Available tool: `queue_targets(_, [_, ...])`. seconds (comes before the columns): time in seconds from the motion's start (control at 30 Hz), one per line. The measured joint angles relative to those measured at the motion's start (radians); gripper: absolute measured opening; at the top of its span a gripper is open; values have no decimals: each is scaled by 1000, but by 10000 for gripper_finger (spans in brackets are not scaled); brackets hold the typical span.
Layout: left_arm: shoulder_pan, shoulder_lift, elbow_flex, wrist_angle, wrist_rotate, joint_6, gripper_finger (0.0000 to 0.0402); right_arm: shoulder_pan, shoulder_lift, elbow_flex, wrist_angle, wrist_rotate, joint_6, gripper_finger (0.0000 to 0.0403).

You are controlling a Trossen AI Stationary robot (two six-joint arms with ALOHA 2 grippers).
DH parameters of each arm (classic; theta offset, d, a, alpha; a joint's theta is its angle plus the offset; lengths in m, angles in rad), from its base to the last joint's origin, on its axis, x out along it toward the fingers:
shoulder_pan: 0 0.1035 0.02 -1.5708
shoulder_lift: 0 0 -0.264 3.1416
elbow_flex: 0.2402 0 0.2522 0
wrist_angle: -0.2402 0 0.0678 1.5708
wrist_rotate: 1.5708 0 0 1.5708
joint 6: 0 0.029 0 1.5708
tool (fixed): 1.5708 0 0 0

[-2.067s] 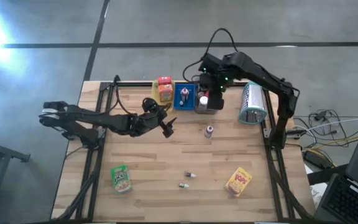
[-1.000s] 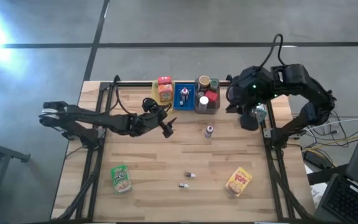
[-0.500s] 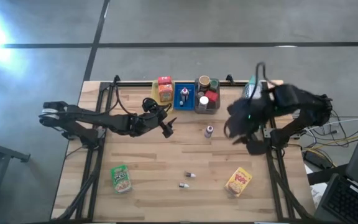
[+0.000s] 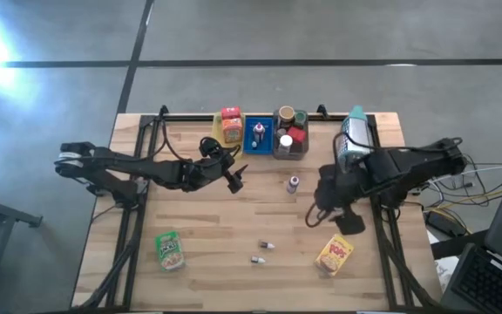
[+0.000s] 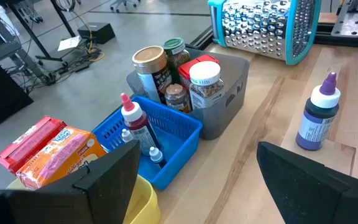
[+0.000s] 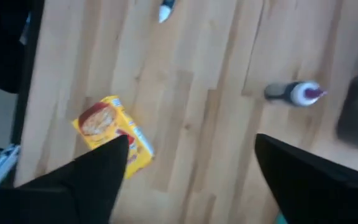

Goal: Pick & Place Kitchen Items
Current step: Put the yellow cereal box into the yellow bin

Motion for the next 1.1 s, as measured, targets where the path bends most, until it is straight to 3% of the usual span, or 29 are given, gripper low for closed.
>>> queue_targets(0.17, [0, 0, 0, 0, 0, 0, 328, 29, -76, -135, 10, -5, 109, 395])
queue_targets(0.37, [0, 0, 0, 0, 0, 0, 328, 52, -164, -263, 9, -21, 225, 387])
queue_targets(0.6, [0, 0, 0, 0, 0, 0, 328, 52, -193, -353, 18, -9, 204, 386])
queue_targets(0.73, [0, 0, 0, 0, 0, 0, 328, 73, -177, -395, 18, -49, -40, 386])
queue_targets(0.87, [0, 0, 0, 0, 0, 0, 328, 108, -149, -432, 58, -210, -307, 386])
queue_targets(1.1, [0, 0, 0, 0, 0, 0, 328, 138, -129, -497, 173, -223, -318, 386])
